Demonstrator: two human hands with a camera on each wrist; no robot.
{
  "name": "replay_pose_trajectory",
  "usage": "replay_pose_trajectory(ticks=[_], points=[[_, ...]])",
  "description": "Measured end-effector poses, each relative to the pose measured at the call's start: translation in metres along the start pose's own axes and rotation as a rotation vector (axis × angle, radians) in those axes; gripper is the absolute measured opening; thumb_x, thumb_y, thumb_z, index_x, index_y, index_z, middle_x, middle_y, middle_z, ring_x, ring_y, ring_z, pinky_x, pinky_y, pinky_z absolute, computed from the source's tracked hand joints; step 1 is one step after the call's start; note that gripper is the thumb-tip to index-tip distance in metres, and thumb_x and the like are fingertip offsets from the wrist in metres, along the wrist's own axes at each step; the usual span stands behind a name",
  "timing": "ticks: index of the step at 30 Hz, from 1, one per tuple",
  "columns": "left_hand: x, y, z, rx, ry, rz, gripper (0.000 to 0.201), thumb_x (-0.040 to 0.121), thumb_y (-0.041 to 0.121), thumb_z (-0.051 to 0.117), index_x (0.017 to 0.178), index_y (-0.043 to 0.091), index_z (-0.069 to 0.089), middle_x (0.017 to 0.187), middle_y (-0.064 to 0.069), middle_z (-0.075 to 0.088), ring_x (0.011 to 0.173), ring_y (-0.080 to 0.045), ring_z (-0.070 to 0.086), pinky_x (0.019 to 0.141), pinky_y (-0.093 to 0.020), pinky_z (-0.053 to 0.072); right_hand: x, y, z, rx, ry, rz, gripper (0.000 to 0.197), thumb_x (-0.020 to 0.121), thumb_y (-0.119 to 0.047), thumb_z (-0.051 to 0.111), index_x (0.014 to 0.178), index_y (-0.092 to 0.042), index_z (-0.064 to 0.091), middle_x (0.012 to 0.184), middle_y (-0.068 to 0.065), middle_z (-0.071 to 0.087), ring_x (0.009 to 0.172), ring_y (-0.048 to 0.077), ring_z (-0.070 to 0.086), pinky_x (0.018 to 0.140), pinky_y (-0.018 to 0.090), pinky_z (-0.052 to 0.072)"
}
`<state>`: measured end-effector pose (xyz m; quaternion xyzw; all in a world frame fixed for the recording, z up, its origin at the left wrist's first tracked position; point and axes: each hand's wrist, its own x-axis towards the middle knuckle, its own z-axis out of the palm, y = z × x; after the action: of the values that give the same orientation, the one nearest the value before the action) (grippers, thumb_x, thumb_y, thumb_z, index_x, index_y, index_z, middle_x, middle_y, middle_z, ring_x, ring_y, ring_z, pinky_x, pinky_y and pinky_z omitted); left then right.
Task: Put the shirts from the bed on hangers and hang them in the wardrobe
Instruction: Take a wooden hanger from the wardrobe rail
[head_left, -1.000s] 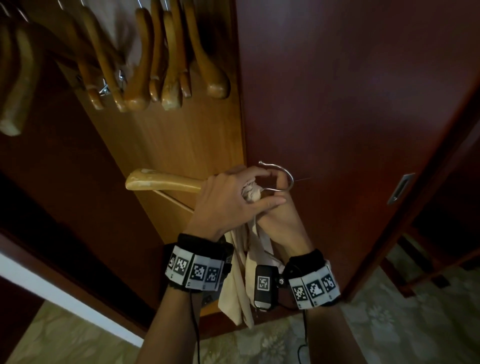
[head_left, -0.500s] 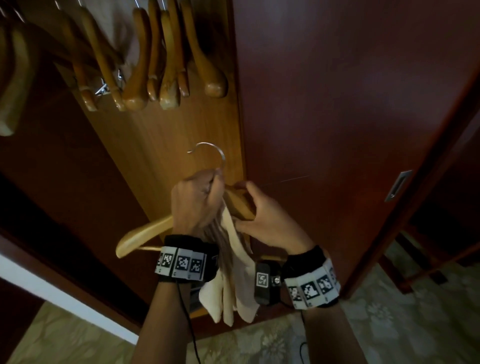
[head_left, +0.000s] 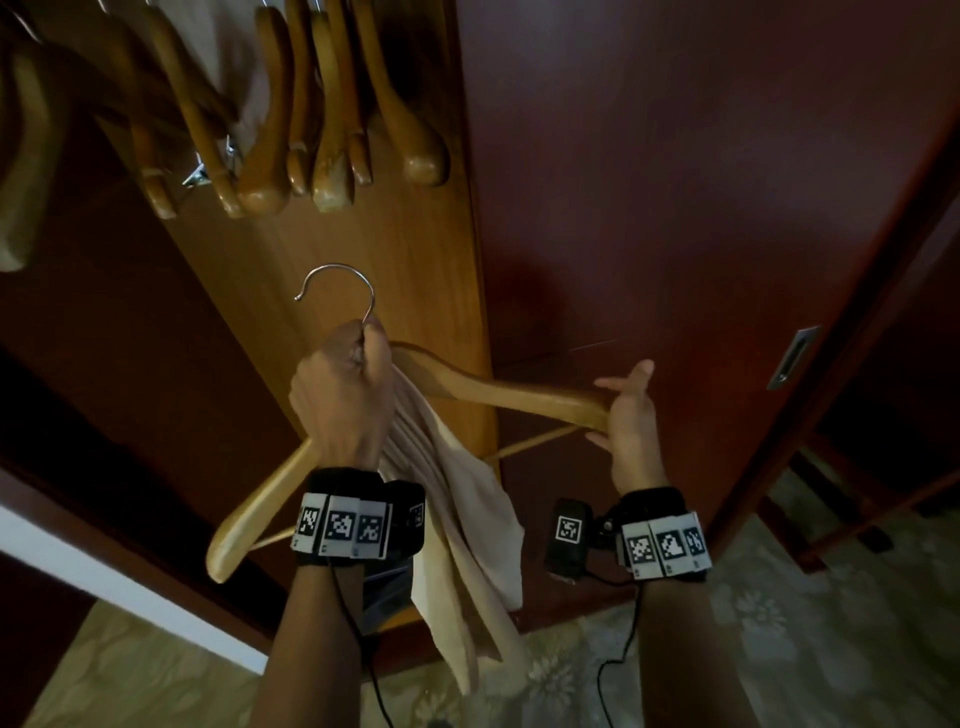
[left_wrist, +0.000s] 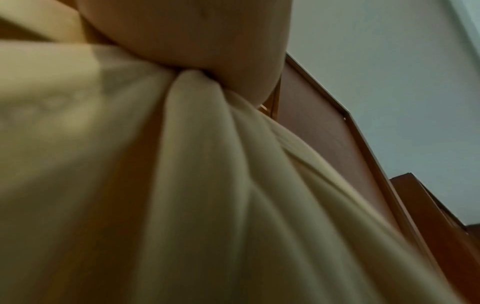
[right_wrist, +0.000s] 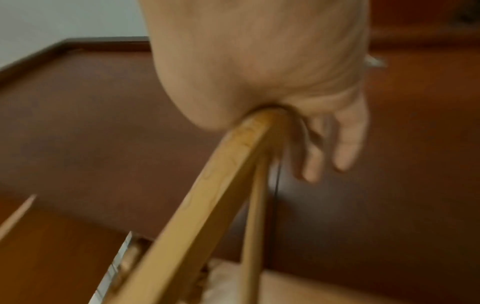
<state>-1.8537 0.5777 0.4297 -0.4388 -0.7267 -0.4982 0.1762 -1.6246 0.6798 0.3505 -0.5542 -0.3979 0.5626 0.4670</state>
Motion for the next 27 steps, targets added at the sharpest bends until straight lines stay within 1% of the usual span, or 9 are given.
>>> replay_pose_trajectory(ticks=[2, 5, 9, 13, 15, 18, 20, 23, 27], points=[[-0.002, -0.001, 0.003, -0.043, 0.053, -0.039, 0.048, 0.107, 0.032, 0.049, 0.065, 0.009, 0.053, 0.056, -0.01, 0.053, 0.049, -0.031, 0.05, 0.05, -0.044, 0.039, -0.001, 0.002, 0.003, 0.263, -0.029, 0.139, 0.071, 0.107, -0.068, 0.015, 0.112, -0.018, 0.065, 0.113, 0.014, 0.071, 0.102, 0.024, 0.067, 0.091, 0.047, 0.056], [-0.002, -0.003, 0.006, -0.158, 0.151, -0.114, 0.047, 0.107, 0.031, 0.048, 0.069, 0.006, 0.062, 0.058, -0.009, 0.058, 0.05, -0.024, 0.051, 0.054, -0.04, 0.038, -0.001, 0.014, 0.012, 0.381, -0.175, 0.285, 0.076, 0.107, -0.067, 0.016, 0.119, -0.01, 0.065, 0.113, 0.017, 0.075, 0.104, 0.031, 0.071, 0.081, 0.045, 0.055], [-0.002, 0.003, 0.008, -0.359, 0.208, -0.182, 0.047, 0.108, 0.023, 0.046, 0.064, 0.007, 0.056, 0.053, -0.004, 0.049, 0.047, -0.017, 0.039, 0.052, -0.033, 0.03, -0.019, 0.014, 0.034, 0.042, -0.383, 0.256, 0.036, 0.113, -0.041, 0.041, 0.107, -0.016, 0.067, 0.094, 0.006, 0.075, 0.085, 0.022, 0.07, 0.092, 0.047, 0.056], [-0.005, 0.014, 0.008, -0.503, 0.244, -0.202, 0.043, 0.108, 0.016, 0.045, 0.072, 0.005, 0.066, 0.057, 0.005, 0.054, 0.051, -0.006, 0.049, 0.055, -0.02, 0.035, -0.034, 0.017, 0.054, -0.274, -0.623, 0.154, 0.024, 0.108, -0.015, 0.055, 0.091, -0.025, 0.068, 0.08, -0.002, 0.069, 0.072, 0.01, 0.064, 0.068, 0.024, 0.052], [-0.006, 0.018, 0.008, -0.542, 0.26, -0.199, 0.043, 0.108, 0.015, 0.046, 0.073, 0.004, 0.066, 0.057, 0.005, 0.054, 0.051, -0.005, 0.05, 0.056, -0.02, 0.037, -0.035, 0.025, 0.063, -0.362, -0.744, 0.065, 0.021, 0.102, -0.006, 0.061, 0.096, -0.022, 0.072, 0.086, 0.0, 0.072, 0.077, 0.011, 0.067, 0.066, 0.023, 0.052], [-0.003, 0.014, 0.006, -0.564, 0.28, -0.197, 0.042, 0.107, 0.017, 0.047, 0.074, 0.005, 0.069, 0.058, 0.006, 0.056, 0.055, -0.006, 0.05, 0.058, -0.021, 0.039, -0.033, 0.029, 0.066, -0.441, -0.772, -0.03, 0.016, 0.095, -0.012, 0.076, 0.092, -0.028, 0.076, 0.079, -0.007, 0.073, 0.068, 0.004, 0.067, 0.059, 0.022, 0.05], [0.0, 0.008, 0.002, -0.559, 0.297, -0.17, 0.041, 0.107, 0.017, 0.048, 0.076, 0.003, 0.071, 0.062, 0.005, 0.06, 0.06, -0.008, 0.055, 0.061, -0.023, 0.042, -0.03, 0.028, 0.063, -0.406, -0.758, -0.055, 0.012, 0.091, -0.011, 0.08, 0.094, -0.022, 0.077, 0.087, -0.001, 0.076, 0.081, 0.012, 0.07, 0.067, 0.026, 0.052], [0.006, -0.002, -0.007, -0.537, 0.294, -0.152, 0.042, 0.107, 0.019, 0.048, 0.076, 0.003, 0.072, 0.064, 0.002, 0.061, 0.063, -0.012, 0.058, 0.063, -0.027, 0.043, -0.022, 0.024, 0.052, -0.257, -0.696, -0.031, 0.015, 0.093, 0.001, 0.074, 0.097, -0.014, 0.075, 0.085, 0.002, 0.075, 0.087, 0.022, 0.07, 0.074, 0.036, 0.053], [0.012, -0.013, -0.018, -0.509, 0.251, -0.135, 0.04, 0.105, 0.02, 0.05, 0.073, 0.008, 0.07, 0.063, 0.006, 0.061, 0.06, -0.005, 0.054, 0.062, -0.022, 0.04, -0.015, 0.012, 0.031, -0.009, -0.698, -0.007, 0.021, 0.092, 0.01, 0.068, 0.095, -0.01, 0.074, 0.078, 0.002, 0.075, 0.08, 0.021, 0.07, 0.064, 0.028, 0.053]])
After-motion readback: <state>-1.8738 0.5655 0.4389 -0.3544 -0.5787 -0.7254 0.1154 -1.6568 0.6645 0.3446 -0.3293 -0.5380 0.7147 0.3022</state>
